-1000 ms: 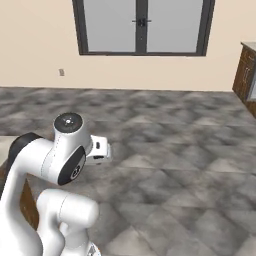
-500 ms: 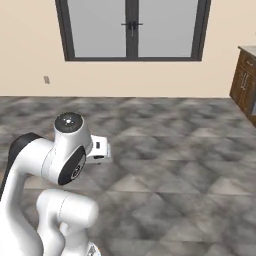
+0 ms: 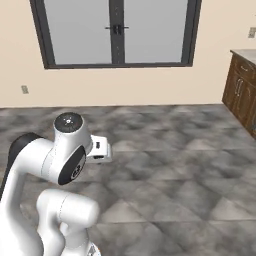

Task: Retrieve the sausage and cheese from the fridge and place them on the cutting board on the counter.

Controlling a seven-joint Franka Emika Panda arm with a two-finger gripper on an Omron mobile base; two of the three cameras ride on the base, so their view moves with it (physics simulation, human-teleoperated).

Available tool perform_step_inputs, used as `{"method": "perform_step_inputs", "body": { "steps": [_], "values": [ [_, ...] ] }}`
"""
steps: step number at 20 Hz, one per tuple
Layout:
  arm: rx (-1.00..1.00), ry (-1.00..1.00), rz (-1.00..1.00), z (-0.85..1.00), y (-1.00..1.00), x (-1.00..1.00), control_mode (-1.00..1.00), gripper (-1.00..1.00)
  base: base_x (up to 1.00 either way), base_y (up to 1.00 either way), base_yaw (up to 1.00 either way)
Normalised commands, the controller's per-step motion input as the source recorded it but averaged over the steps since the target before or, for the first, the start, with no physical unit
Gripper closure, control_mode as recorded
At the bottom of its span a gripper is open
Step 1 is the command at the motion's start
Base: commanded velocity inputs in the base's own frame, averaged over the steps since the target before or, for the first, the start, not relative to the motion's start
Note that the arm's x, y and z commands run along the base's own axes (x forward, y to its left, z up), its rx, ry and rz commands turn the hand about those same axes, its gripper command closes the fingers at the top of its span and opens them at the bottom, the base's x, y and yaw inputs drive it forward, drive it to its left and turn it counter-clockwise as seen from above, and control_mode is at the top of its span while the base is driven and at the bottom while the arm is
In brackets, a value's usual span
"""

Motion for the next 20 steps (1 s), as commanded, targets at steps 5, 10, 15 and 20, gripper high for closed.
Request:
{"method": "perform_step_inputs", "body": {
  "steps": [5,10,15,20],
  "values": [
    [0.0,0.0,0.0,0.0,0.0,0.0,1.0,-1.0,1.0,0.06,-0.23],
    [0.0,0.0,0.0,0.0,0.0,0.0,1.0,-1.0,0.89,0.31,-0.61],
    [0.0,0.0,0.0,0.0,0.0,0.0,1.0,-1.0,0.77,0.34,-0.67],
    [0.0,0.0,0.0,0.0,0.0,0.0,1.0,-1.0,0.66,0.36,-0.72]
  ]
}}
